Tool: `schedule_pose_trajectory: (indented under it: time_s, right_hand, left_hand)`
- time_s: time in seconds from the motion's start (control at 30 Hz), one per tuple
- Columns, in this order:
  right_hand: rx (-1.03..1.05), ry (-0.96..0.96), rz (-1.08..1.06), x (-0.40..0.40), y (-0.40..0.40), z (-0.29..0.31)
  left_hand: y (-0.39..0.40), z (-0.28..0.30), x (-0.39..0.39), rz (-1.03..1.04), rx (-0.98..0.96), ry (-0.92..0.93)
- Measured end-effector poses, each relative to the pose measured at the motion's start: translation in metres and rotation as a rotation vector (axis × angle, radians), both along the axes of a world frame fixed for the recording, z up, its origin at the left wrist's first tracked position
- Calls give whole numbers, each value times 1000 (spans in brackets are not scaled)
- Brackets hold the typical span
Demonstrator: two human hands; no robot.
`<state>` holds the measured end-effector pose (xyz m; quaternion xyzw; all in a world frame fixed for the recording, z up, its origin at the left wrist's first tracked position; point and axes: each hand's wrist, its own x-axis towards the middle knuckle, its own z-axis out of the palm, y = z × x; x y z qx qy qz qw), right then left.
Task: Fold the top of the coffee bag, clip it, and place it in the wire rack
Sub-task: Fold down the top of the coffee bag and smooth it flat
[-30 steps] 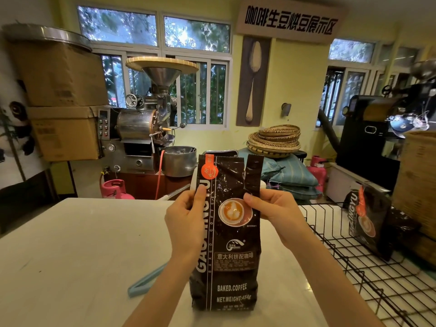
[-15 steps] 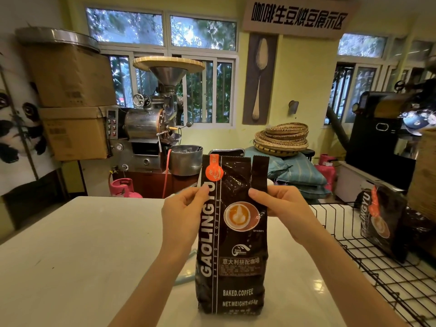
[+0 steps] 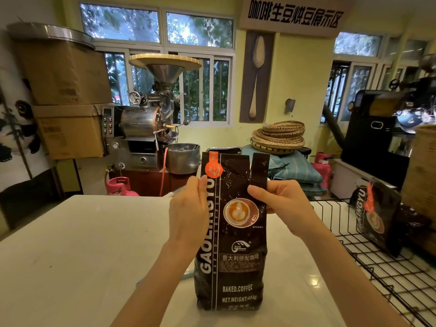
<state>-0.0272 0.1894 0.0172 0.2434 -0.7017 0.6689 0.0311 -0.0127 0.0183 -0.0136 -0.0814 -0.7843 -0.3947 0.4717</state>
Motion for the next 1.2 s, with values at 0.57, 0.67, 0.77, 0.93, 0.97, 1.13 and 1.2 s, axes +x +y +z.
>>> schedule_pose_trajectory:
  time_s: [0.57,0.67,0.77,0.93,0.97,1.13,1.2]
  right_hand:
    - [-206,356,-115,8,-3,-15]
    - [-96,391,-120,8,-2,-14]
    - [-31,331,-43,7,1,-9]
    - [38,221,0,3,7,-7]
    - [73,197,7,2,8,-6]
    - [183,80,47,-1,11,-4]
    - [193,73,13,-2,11,-4]
  left_hand:
    - [-10,15,18,-461,339,-146]
    - [-13,15,18,-518,420,-248]
    - [-16,16,18,-575,461,-301]
    - [-23,17,23,-589,383,-387]
    - [-25,18,23,-573,351,-410]
    - [-33,21,20,-517,283,-506]
    - [-34,20,20,-534,313,-530]
